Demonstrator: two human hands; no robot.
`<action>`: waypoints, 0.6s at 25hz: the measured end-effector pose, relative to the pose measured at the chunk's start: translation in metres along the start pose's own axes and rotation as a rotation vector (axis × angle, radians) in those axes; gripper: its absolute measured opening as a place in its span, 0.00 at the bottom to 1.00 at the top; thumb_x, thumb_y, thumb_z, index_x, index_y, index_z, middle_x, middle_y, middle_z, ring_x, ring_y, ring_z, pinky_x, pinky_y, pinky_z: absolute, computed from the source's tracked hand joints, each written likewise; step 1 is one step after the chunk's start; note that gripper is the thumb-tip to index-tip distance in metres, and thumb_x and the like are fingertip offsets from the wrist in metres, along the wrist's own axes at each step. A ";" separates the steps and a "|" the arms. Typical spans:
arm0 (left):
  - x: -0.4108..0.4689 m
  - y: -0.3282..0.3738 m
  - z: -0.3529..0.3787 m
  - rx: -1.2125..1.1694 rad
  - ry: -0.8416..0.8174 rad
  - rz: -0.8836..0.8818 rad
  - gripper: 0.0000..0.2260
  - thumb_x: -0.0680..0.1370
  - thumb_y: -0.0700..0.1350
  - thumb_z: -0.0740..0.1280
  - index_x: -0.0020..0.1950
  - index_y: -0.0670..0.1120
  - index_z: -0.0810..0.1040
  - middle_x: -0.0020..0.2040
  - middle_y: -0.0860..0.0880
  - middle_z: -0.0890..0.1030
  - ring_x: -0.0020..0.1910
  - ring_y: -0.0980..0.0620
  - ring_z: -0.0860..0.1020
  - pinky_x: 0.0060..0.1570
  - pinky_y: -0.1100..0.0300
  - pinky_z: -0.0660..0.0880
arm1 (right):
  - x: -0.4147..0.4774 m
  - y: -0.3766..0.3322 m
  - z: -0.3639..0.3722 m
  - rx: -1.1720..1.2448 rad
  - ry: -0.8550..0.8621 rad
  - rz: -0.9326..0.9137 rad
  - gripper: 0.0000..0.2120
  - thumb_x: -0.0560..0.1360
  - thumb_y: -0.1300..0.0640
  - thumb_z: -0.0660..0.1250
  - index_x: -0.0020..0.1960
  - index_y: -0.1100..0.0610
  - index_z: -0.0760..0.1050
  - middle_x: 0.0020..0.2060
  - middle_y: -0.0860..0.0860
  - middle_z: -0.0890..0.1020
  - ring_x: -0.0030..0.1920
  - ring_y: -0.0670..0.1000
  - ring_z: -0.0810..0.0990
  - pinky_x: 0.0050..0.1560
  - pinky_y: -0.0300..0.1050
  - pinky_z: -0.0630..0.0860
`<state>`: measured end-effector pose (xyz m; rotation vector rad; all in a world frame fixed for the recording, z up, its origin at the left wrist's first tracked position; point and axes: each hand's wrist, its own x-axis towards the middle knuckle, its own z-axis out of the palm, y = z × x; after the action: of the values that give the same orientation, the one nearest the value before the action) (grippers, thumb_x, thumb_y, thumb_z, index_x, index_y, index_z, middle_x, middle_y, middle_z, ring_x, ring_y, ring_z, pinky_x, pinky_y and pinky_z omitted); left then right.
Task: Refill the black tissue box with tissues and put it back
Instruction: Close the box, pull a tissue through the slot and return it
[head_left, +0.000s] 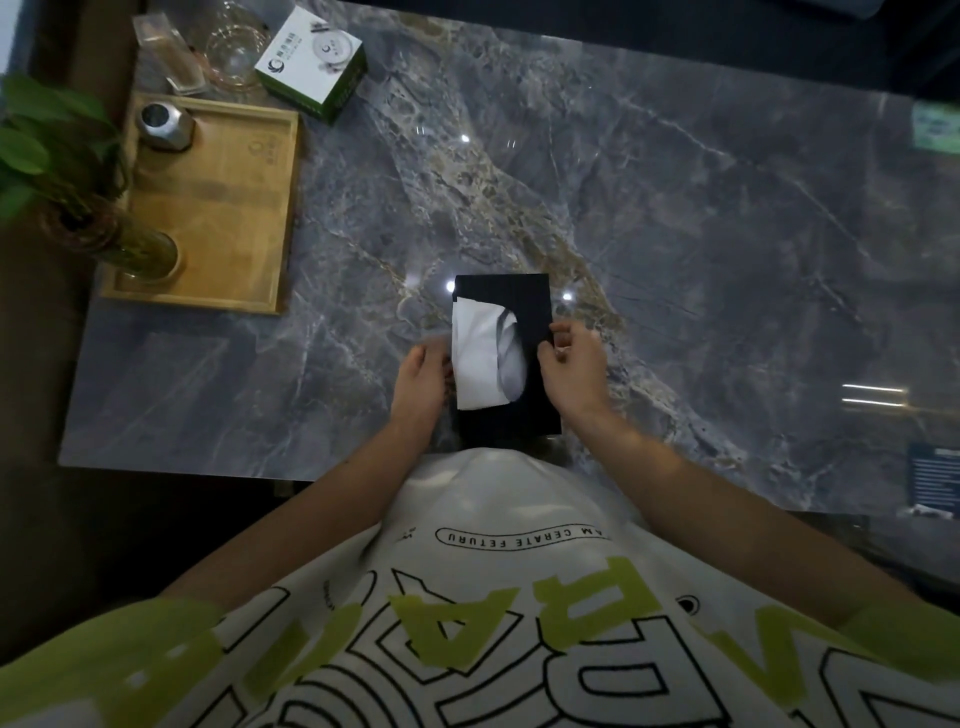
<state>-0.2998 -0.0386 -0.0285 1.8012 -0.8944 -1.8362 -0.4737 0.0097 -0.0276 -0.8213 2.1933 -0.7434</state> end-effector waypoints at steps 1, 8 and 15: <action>-0.002 0.002 0.001 -0.051 -0.030 -0.061 0.16 0.82 0.52 0.56 0.48 0.46 0.80 0.41 0.49 0.82 0.38 0.52 0.79 0.36 0.60 0.76 | 0.000 0.001 0.000 0.032 0.003 0.036 0.14 0.77 0.58 0.64 0.62 0.58 0.73 0.56 0.56 0.77 0.51 0.52 0.79 0.53 0.47 0.78; -0.011 0.002 0.009 -0.182 -0.135 -0.223 0.24 0.82 0.61 0.47 0.63 0.49 0.74 0.49 0.53 0.80 0.44 0.60 0.79 0.35 0.68 0.76 | -0.001 0.010 -0.008 0.281 -0.295 0.306 0.10 0.80 0.42 0.57 0.50 0.44 0.75 0.49 0.41 0.80 0.50 0.44 0.79 0.50 0.42 0.75; -0.018 -0.005 0.003 -0.112 -0.095 -0.153 0.26 0.82 0.63 0.44 0.52 0.54 0.80 0.42 0.59 0.85 0.38 0.65 0.82 0.36 0.70 0.75 | 0.000 0.014 -0.012 0.308 -0.403 0.250 0.16 0.79 0.39 0.58 0.56 0.48 0.77 0.57 0.50 0.82 0.58 0.52 0.81 0.63 0.54 0.76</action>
<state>-0.3009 -0.0224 -0.0190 1.7689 -0.6878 -2.0396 -0.4866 0.0221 -0.0300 -0.4796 1.7266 -0.6978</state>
